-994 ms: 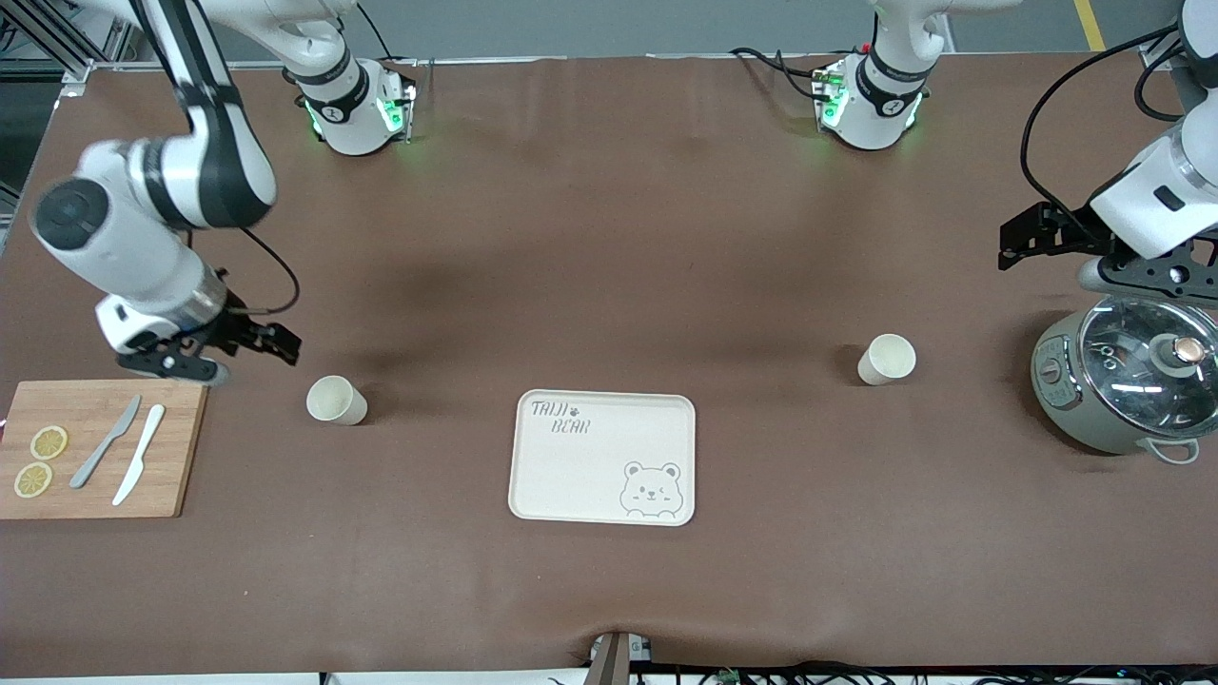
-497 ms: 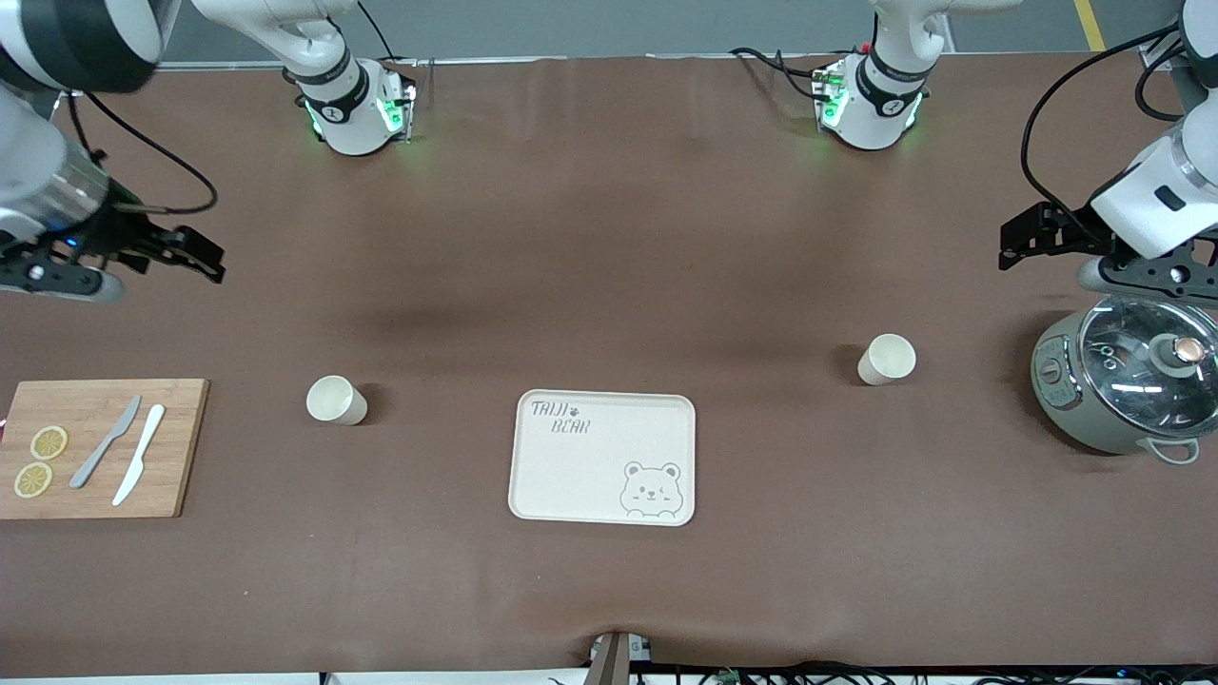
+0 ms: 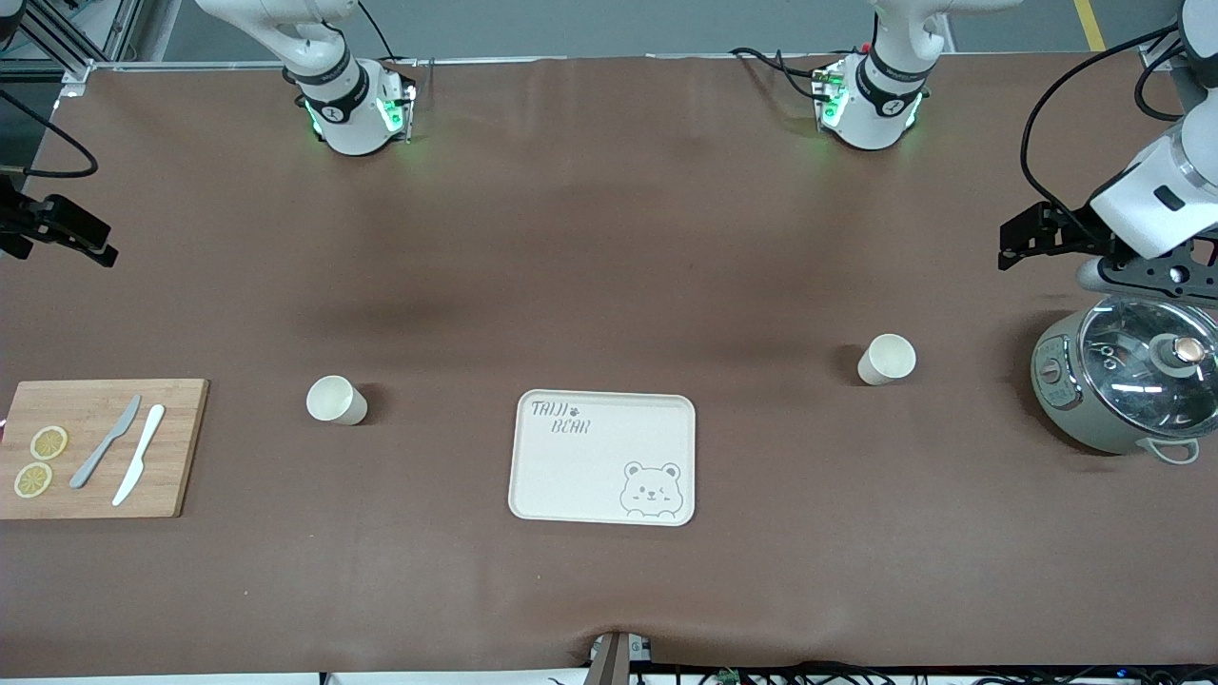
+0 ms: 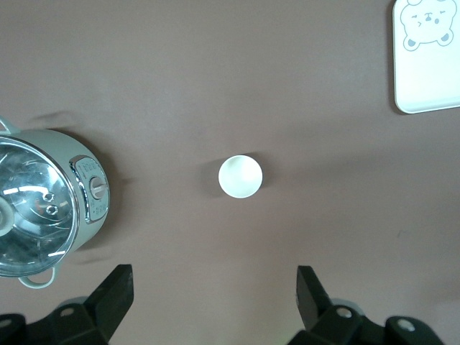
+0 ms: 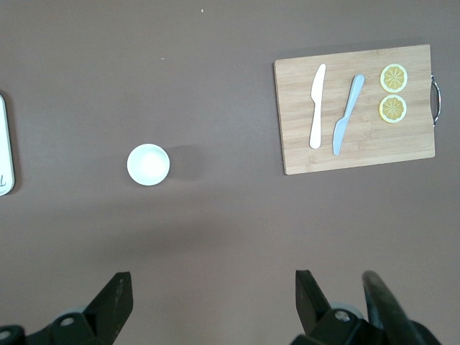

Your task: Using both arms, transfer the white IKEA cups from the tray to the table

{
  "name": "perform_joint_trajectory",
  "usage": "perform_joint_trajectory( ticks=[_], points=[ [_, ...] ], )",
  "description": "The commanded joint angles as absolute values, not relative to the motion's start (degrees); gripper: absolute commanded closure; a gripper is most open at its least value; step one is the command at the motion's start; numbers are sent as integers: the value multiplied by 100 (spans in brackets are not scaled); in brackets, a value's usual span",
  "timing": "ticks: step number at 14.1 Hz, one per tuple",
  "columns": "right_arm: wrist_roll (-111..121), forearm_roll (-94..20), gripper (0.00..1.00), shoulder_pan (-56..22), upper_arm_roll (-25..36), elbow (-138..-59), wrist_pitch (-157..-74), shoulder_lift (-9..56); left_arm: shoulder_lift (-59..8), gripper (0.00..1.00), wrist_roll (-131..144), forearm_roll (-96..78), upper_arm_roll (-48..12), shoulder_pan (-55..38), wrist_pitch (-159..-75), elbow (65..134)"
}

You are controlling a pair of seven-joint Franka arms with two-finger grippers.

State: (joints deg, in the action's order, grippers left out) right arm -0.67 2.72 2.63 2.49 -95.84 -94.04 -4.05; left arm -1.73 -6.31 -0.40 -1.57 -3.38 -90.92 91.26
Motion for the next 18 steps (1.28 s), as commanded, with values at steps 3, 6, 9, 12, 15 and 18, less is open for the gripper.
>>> perform_joint_trajectory(
  ticks=[3, 6, 9, 12, 15, 18],
  points=[
    [-62, 404, 0, 299, 185, -9396, -9290, -325, -176, 0, -668, -97, -141, -360, -9035, 9053],
    [-97, 369, 0, 421, 185, -9396, -9308, -325, -176, 0, -659, -97, -141, -360, -9044, 9062],
    [-429, 221, 0, 439, 185, -9404, -9247, -316, -185, 0, -650, -88, -141, -369, -9044, 9062],
    [-527, 53, 0, 439, 193, -9404, -9176, -325, -185, 0, -650, -88, -141, -369, -9044, 9053],
    [-527, 53, 0, 413, 185, -9413, -9176, -325, -185, 0, -650, -88, -141, -369, -9053, 9062],
    [-536, 53, 0, 396, 176, -9413, -9176, -316, -185, 0, -650, -88, -141, -378, -9053, 9062]
  ],
)
